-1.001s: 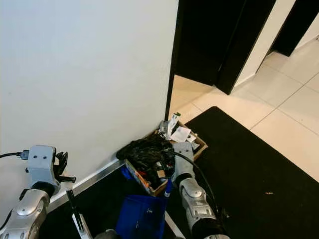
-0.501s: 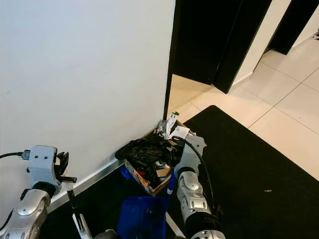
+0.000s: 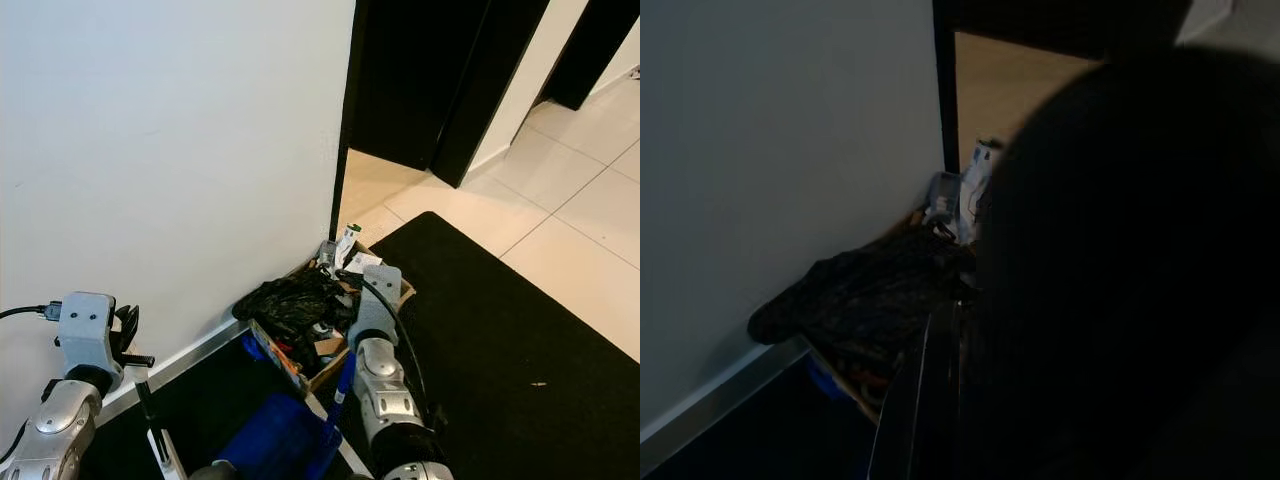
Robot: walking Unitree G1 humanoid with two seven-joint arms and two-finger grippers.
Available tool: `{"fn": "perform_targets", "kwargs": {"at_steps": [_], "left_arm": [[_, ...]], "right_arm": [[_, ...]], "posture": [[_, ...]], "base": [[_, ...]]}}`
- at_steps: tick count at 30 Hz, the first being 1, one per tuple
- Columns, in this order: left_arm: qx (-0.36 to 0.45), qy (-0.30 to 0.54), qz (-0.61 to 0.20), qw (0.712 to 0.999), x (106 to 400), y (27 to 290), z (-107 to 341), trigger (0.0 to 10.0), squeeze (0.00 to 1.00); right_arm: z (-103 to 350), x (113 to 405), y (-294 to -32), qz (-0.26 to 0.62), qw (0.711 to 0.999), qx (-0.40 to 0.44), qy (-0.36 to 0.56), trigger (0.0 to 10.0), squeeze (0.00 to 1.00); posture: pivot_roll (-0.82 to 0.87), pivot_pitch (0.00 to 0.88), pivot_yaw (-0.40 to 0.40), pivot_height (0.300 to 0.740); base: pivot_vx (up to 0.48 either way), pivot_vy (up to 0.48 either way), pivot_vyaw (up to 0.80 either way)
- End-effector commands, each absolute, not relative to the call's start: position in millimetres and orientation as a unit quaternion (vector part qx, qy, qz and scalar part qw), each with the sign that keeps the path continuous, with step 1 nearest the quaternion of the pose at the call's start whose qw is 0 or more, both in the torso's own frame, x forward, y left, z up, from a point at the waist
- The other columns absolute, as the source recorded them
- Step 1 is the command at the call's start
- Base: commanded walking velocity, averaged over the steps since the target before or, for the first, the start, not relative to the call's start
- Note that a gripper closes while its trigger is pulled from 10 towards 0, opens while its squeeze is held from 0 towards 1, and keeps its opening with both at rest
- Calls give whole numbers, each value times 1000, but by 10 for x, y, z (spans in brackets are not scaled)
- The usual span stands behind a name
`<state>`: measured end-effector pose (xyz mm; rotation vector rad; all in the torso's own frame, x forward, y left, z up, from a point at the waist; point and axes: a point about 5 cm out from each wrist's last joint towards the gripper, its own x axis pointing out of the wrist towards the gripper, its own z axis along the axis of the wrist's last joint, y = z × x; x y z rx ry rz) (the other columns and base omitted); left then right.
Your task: Sweep floor
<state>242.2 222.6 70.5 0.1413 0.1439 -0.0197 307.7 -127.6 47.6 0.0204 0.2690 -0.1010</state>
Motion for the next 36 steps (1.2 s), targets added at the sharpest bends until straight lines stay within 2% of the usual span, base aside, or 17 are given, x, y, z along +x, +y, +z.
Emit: {"fn": "perform_targets", "kwargs": {"at_steps": [1,9,15,16,17,18,27,36], "left_arm": [[71,84,-11,994,2386,2215,637,10000,0],[71,84,-13,994,2383,2204,637,10000,0],[71,84,-14,994,2383,2201,640,10000,0],[71,84,-15,994,2384,2202,640,10000,0],[71,84,-15,994,2384,2202,640,10000,0],[71,83,-15,994,2392,2200,642,10000,0],[68,78,-18,995,2439,2167,666,10000,0],[65,70,-30,995,2498,2084,692,10000,0]], "right_arm": [[370,3008,-1317,-47,985,-21,162,0,0],[398,2983,-1321,7,987,-39,153,0,0],[528,2966,-1283,114,982,-78,126,0,0],[554,2947,-1279,146,978,-89,122,3216,0],[554,2947,-1279,146,978,-89,122,3216,0],[608,2921,-1342,176,972,-110,111,10000,0],[727,2914,-1517,176,975,-105,83,10000,0],[776,3083,-1398,181,980,-69,52,10000,0]], "posture": [[126,96,5,740],[122,104,6,740],[119,111,8,740],[117,112,8,740],[117,112,8,740],[115,114,8,740],[107,116,4,740],[105,124,14,740]], "base": [[0,0,0],[0,0,0],[0,0,0],[0,0,0],[0,0,0],[0,0,0],[0,0,0],[0,0,0]]}}
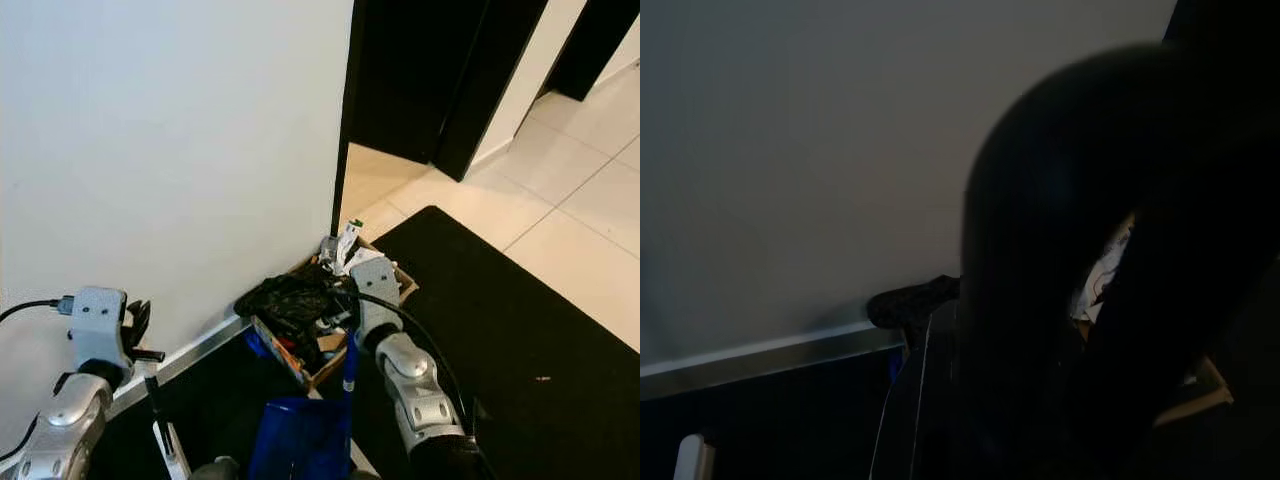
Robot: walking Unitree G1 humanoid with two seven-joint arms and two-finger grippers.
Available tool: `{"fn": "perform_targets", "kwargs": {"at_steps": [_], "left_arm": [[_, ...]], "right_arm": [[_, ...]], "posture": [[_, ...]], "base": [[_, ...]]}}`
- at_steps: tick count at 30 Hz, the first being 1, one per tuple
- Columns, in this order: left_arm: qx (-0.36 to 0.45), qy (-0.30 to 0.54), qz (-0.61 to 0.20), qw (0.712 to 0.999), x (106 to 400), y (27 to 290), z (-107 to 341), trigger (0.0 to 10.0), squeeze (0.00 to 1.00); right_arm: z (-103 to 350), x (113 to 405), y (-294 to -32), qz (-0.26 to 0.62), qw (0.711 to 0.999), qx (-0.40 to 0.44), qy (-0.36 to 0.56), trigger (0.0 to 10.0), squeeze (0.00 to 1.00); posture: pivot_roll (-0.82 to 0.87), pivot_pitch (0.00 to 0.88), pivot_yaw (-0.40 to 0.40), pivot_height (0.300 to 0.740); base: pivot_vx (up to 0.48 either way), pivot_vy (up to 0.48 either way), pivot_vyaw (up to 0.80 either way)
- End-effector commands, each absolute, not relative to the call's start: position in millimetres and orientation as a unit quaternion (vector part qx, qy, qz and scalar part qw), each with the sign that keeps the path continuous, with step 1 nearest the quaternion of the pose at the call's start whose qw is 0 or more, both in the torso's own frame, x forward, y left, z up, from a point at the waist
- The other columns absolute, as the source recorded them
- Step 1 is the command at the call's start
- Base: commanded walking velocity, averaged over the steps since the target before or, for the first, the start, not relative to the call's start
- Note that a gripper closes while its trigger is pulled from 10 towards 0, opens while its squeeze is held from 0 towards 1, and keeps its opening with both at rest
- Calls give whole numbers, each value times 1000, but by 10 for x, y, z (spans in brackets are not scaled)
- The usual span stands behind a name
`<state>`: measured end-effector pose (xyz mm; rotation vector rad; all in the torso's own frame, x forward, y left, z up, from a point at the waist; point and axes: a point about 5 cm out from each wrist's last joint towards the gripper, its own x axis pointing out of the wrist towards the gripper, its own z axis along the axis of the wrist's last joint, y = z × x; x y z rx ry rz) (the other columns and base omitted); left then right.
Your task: Sweep floor
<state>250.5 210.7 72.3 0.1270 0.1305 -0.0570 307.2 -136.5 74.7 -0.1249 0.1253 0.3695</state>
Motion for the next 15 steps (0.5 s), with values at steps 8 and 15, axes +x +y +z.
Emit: {"fn": "perform_targets", "kwargs": {"at_steps": [8,15], "left_arm": [[62,59,-31,996,2572,2050,742,10000,0],[48,41,0,998,2655,2085,907,10000,0]], "right_arm": [[1027,3377,-1222,211,975,-75,6,10000,0],[970,3488,-1186,214,972,-87,28,10000,0]], "posture": [[127,117,9,740],[171,134,-2,740]], "base": [[0,0,0],[0,0,0]]}}
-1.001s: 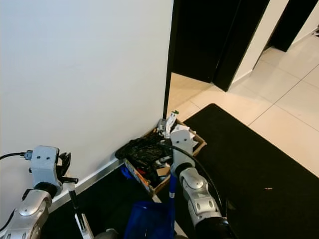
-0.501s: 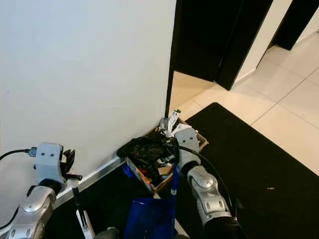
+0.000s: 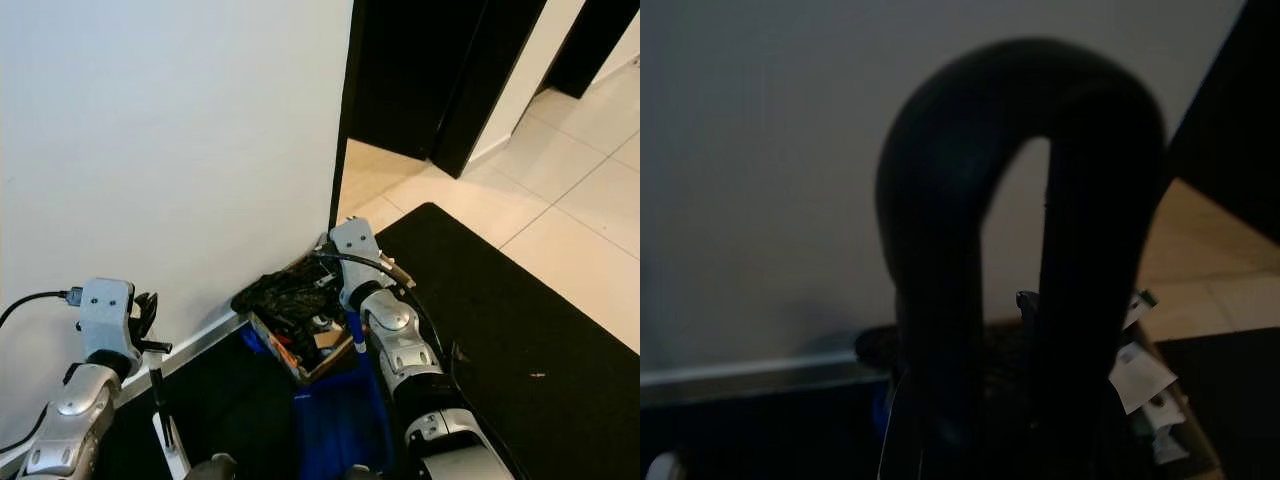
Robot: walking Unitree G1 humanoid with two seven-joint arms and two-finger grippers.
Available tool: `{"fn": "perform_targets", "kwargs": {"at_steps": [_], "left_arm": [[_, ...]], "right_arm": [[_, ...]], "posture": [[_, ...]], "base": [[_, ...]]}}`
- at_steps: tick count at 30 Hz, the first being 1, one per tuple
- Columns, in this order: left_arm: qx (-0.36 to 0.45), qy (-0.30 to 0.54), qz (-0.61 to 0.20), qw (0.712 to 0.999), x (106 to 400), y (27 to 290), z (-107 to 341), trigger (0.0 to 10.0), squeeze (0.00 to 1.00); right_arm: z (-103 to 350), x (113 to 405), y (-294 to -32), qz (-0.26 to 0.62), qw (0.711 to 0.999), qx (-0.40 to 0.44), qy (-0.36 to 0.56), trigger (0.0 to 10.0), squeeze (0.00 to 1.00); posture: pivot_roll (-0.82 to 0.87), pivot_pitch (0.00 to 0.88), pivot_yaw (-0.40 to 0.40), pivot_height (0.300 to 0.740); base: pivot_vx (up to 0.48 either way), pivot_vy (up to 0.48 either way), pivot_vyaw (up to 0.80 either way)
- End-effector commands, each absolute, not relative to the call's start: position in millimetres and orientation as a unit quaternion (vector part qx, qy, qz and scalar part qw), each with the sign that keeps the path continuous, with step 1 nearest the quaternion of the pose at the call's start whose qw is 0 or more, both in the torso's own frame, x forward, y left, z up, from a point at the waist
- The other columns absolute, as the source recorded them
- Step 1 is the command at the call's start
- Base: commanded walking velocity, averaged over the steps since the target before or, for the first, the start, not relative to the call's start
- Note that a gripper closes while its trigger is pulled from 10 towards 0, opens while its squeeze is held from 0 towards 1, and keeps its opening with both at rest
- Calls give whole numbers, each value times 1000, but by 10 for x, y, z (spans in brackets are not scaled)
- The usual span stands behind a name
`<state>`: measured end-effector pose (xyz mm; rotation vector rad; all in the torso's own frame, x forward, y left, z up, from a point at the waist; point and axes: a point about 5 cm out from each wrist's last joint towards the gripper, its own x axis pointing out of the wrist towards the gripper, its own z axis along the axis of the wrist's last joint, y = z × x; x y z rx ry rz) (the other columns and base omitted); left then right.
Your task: Sweep floor
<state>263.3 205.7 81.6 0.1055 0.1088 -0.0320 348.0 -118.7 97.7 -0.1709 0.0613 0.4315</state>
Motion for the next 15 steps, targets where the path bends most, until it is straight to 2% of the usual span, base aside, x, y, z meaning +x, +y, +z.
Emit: {"fn": "perform_targets", "kwargs": {"at_steps": [1,4,5,9,15], "left_arm": [[48,41,0,998,2655,2085,907,10000,0],[50,39,11,998,2628,2171,949,10000,0],[60,40,28,997,2550,2319,980,10000,0],[70,44,52,995,2441,2478,991,10000,0],[66,51,60,995,2329,2439,948,10000,0]], "right_arm": [[970,3488,-1186,214,972,-87,28,10000,0],[946,3484,-1181,214,973,-85,31,10000,0],[921,3478,-1170,213,973,-77,31,10000,0],[871,3464,-1140,216,973,-73,38,10000,0],[705,3370,-1123,242,962,-115,57,10000,0]], "posture": [[171,134,-2,740],[184,141,-4,740],[211,147,-12,740],[244,153,-30,740],[259,160,-46,740]], "base": [[0,0,0],[0,0,0],[0,0,0],[0,0,0],[0,0,0]]}}
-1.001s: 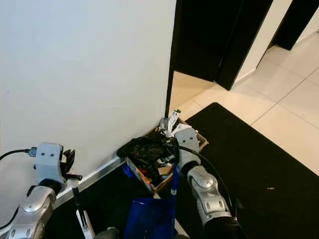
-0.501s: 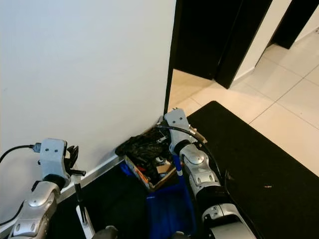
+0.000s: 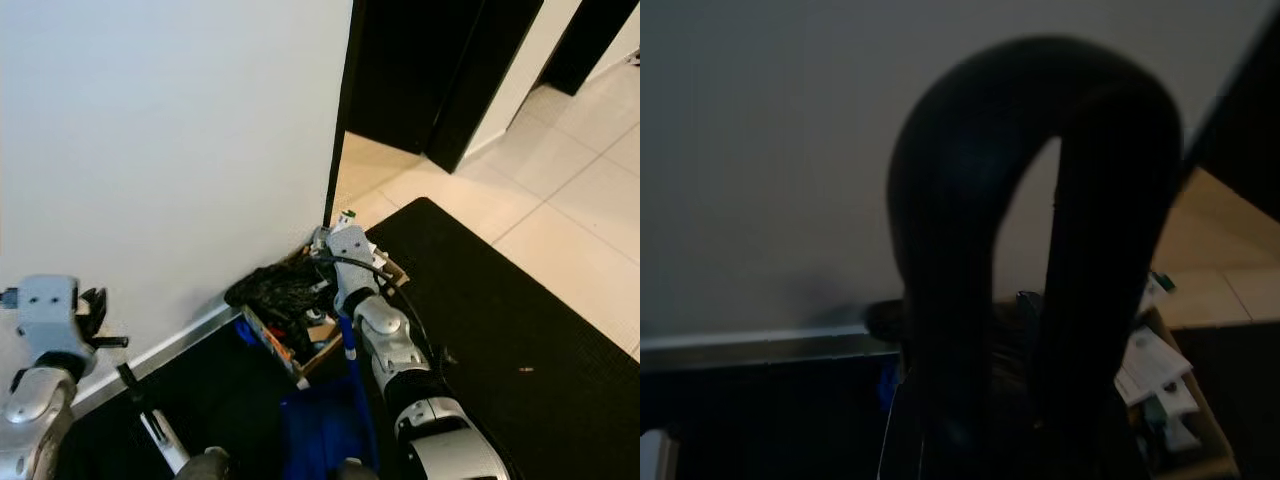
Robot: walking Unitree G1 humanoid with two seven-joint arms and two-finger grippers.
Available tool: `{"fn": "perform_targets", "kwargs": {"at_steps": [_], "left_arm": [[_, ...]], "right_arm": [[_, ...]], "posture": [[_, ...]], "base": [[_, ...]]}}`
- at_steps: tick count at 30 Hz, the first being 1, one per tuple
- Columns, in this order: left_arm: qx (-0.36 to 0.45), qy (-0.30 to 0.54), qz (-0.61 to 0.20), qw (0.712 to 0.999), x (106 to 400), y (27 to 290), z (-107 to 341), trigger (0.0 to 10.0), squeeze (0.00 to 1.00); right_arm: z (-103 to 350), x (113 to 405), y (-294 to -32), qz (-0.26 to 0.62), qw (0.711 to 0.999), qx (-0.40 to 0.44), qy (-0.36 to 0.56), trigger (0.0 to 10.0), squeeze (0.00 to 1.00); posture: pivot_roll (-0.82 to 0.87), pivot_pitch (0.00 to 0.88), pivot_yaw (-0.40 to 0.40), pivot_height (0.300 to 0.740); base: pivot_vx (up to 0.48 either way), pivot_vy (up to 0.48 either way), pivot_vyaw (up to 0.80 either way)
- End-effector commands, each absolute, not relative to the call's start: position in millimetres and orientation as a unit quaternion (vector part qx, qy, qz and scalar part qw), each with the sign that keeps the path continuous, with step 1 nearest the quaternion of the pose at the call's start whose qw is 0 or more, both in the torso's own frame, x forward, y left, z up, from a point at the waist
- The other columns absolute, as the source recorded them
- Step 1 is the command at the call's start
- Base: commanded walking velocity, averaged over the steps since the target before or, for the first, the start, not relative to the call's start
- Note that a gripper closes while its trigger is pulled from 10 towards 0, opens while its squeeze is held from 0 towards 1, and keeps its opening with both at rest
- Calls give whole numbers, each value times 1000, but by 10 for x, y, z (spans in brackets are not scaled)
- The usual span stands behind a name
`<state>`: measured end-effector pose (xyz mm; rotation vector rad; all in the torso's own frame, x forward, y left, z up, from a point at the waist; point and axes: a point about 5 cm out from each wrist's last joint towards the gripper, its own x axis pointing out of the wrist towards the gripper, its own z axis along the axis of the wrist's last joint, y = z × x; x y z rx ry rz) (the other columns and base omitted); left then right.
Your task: Sweep floor
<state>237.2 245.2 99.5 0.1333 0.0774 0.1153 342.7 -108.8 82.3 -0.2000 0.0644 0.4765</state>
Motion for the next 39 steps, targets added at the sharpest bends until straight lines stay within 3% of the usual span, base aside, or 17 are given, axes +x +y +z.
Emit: {"fn": "perform_targets", "kwargs": {"at_steps": [1,8,12,16,23,28,32,33,34,35,39], "left_arm": [[63,54,60,995,2309,2406,935,10000,0],[49,66,41,996,2259,2233,859,10000,0],[47,67,27,996,2300,2182,864,10000,0],[46,68,27,996,2310,2192,875,10000,0],[48,70,24,996,2313,2183,871,10000,0],[46,73,21,996,2317,2160,856,10000,0],[46,74,18,996,2323,2141,848,10000,0],[46,75,17,996,2327,2135,846,10000,0],[46,75,17,996,2331,2132,846,10000,0],[46,75,16,996,2336,2131,846,10000,0],[48,76,14,996,2344,2131,842,10000,0]], "right_arm": [[679,3351,-1135,244,961,-113,61,10000,0],[548,3259,-1204,248,960,-96,89,10000,0],[275,3115,-1273,236,947,-96,194,10000,0],[214,3043,-1296,235,939,-82,236,10000,0],[338,2884,-1423,226,941,-67,244,10000,0],[273,2621,-1466,234,927,-67,286,10000,0],[265,2642,-1470,218,933,-83,275,10000,0],[295,2688,-1458,209,939,-83,260,10000,345],[329,2737,-1445,203,944,-86,244,10000,839],[370,2777,-1426,200,949,-86,228,10000,1000],[454,2876,-1382,190,957,-71,207,10000,1000]], "posture": [[257,163,-51,740],[235,164,-50,740],[218,167,-47,740],[206,169,-45,740],[183,173,-51,740],[177,173,-52,740],[176,173,-49,740],[177,171,-45,740],[178,170,-44,740],[179,169,-42,740],[186,167,-41,740]], "base": [[0,0,0],[0,0,0],[0,0,0],[0,0,0],[0,0,0],[0,0,0],[0,0,0],[0,0,0],[0,0,0],[0,0,0],[0,0,0]]}}
